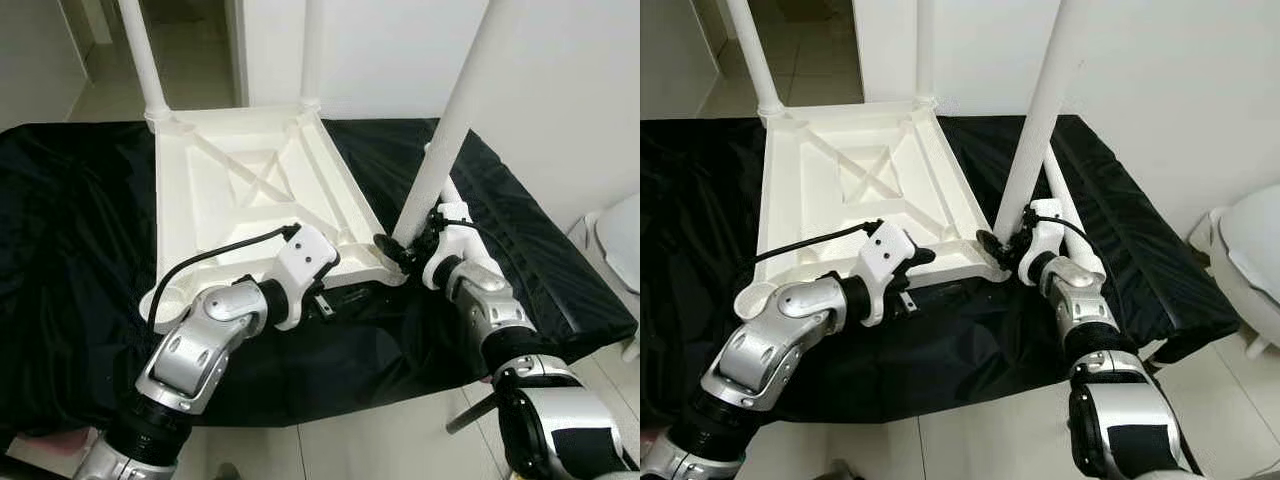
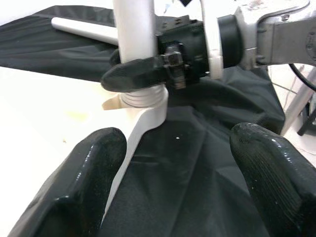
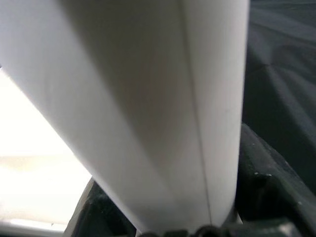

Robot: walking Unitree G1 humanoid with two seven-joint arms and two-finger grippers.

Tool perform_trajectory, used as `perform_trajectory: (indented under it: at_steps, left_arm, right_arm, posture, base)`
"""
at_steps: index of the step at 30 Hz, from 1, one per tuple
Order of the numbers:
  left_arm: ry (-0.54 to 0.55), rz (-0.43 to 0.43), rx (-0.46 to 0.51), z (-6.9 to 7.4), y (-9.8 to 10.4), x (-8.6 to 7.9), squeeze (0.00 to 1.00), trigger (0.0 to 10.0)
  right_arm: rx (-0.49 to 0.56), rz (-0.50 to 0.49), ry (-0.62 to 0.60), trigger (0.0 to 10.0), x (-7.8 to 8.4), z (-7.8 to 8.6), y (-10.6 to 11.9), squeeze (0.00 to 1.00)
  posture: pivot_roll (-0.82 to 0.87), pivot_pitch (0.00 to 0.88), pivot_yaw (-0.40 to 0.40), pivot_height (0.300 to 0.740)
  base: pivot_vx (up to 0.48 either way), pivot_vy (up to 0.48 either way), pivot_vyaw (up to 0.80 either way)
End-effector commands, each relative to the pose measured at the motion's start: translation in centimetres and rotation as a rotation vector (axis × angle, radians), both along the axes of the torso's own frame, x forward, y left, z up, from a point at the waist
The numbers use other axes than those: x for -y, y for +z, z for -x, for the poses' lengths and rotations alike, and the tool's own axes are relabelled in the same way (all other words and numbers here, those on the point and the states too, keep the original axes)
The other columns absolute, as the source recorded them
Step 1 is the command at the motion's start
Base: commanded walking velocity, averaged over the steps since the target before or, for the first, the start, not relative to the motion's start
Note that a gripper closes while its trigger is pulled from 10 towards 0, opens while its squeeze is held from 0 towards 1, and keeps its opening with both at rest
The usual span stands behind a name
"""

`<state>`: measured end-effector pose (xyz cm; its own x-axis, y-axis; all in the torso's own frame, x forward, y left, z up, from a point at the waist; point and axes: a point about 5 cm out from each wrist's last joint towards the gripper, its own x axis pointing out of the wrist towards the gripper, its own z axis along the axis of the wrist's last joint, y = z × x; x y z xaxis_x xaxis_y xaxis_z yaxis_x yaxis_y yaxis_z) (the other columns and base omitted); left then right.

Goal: Building children table

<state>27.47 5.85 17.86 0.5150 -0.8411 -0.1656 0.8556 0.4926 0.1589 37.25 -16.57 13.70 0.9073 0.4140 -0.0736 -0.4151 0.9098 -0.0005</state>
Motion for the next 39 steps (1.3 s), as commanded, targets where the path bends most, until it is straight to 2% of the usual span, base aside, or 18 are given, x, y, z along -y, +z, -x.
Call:
perform_trajectory:
  at_steps: [1, 3, 4, 6, 9, 10, 12, 15, 17, 22, 26, 27, 32, 33, 34, 35, 39]
  left_arm:
    - [0.032, -0.002, 0.013, -0.2, 0.0, 0.1, 0.00, 10.0]
    - [0.028, -0.002, 0.013, -0.1, 0.0, 0.2, 0.00, 10.0]
    - [0.022, -0.002, 0.012, -0.1, 0.0, 0.3, 0.00, 10.0]
    - [0.022, -0.002, 0.012, -0.1, 0.0, 0.3, 0.00, 10.0]
    - [0.017, -0.001, 0.011, 0.0, -0.1, 0.4, 0.00, 10.0]
    - [0.017, -0.001, 0.011, 0.0, -0.1, 0.4, 0.00, 10.0]
    - [0.014, -0.001, 0.010, 0.0, -0.1, 0.5, 0.00, 10.0]
    - [0.013, 0.000, 0.008, 0.1, -0.2, 0.6, 0.00, 10.0]
    - [0.011, -0.002, 0.010, 0.1, -0.2, 0.6, 0.00, 10.0]
    - [0.014, -0.005, 0.014, -0.1, -0.1, 0.5, 0.00, 10.0]
    - [0.019, -0.005, 0.016, -0.1, -0.2, 0.4, 0.00, 10.0]
    - [0.022, -0.004, 0.018, -0.1, -0.2, 0.4, 0.00, 10.0]
    - [0.024, -0.004, 0.020, -0.2, -0.1, 0.3, 0.00, 10.0]
    - [0.025, -0.005, 0.020, -0.2, -0.1, 0.3, 0.00, 10.0]
    - [0.025, -0.005, 0.020, -0.2, -0.1, 0.3, 0.00, 10.0]
    - [0.024, -0.004, 0.022, -0.2, -0.1, 0.4, 0.00, 10.0]
    - [0.024, -0.002, 0.024, -0.3, 0.0, 0.5, 0.00, 10.0]
  right_arm:
    - [-0.024, -0.018, -0.055, 0.0, 0.2, 0.1, -0.3, 0.00]
    - [-0.026, -0.040, -0.087, 0.0, -0.2, 0.1, -0.3, 0.00]
    - [-0.013, -0.058, -0.147, 0.0, -0.8, 0.2, -0.2, 0.00]
    - [-0.013, -0.058, -0.147, 0.0, -0.8, 0.2, -0.2, 0.00]
    - [0.015, -0.072, -0.283, 0.0, -1.7, 0.4, -0.3, 0.00]
    - [0.015, -0.072, -0.283, 0.0, -1.7, 0.4, -0.3, 0.00]
    - [0.021, -0.074, -0.378, 0.0, -2.4, 0.6, -0.6, 0.00]
    - [0.023, -0.069, -0.428, 0.0, -2.9, 0.8, -0.8, 0.00]
    - [0.010, -0.075, -0.507, 0.0, -3.4, 1.0, -1.0, 0.00]
    - [0.003, -0.075, -0.568, 0.0, -4.1, 1.4, -0.8, 0.00]
    - [-0.002, -0.095, -0.545, 0.0, -4.4, 1.4, -0.8, 0.00]
    - [0.004, -0.102, -0.541, 10.0, -4.3, 1.4, -0.6, 0.00]
    - [0.024, -0.103, -0.529, 10.0, -3.8, 1.2, -0.3, 0.00]
    - [0.031, -0.110, -0.511, 10.0, -3.8, 1.1, -0.2, 0.91]
    - [0.031, -0.110, -0.511, 10.0, -3.8, 1.1, -0.2, 0.91]
    - [0.043, -0.116, -0.485, 10.0, -3.5, 1.1, -0.1, 1.00]
    - [0.071, -0.127, -0.426, 10.0, -2.6, 0.9, 0.3, 1.00]
  posture:
    - [-0.01, 0.000, -0.054, 0.740]
    - [-0.01, 0.000, -0.054, 0.740]
    - [-0.01, 0.000, -0.053, 0.740]
    - [-0.01, 0.000, -0.053, 0.740]
    - [-0.02, 0.000, -0.057, 0.740]
    - [-0.02, 0.000, -0.057, 0.740]
    - [-0.02, 0.000, -0.059, 0.740]
    - [-0.02, 0.000, -0.062, 0.740]
    - [-0.02, 0.000, -0.068, 0.740]
    - [-0.02, 0.000, -0.072, 0.740]
    - [-0.01, 0.000, -0.077, 0.740]
    - [-0.01, 0.000, -0.077, 0.740]
    - [-0.01, 0.000, -0.079, 0.740]
    - [-0.01, 0.000, -0.080, 0.740]
    - [-0.01, 0.000, -0.080, 0.740]
    - [-0.02, 0.000, -0.082, 0.740]
    - [-0.02, 0.000, -0.082, 0.740]
  base:
    - [0.000, 0.000, 0.00]
    - [0.000, 0.000, 0.00]
    - [0.000, 0.000, 0.00]
    - [0.000, 0.000, 0.00]
    - [0.000, 0.000, 0.00]
    - [0.000, 0.000, 0.00]
    - [0.000, 0.000, 0.00]
    - [0.000, 0.000, 0.00]
    - [0.000, 0.000, 0.00]
    - [0.000, 0.000, 0.00]
    - [0.000, 0.000, 0.00]
    - [0.000, 0.000, 0.00]
    - [0.000, 0.000, 0.00]
    - [0.000, 0.000, 0.00]
    - [0.000, 0.000, 0.00]
    - [0.000, 0.000, 0.00]
    - [0.000, 0.000, 0.00]
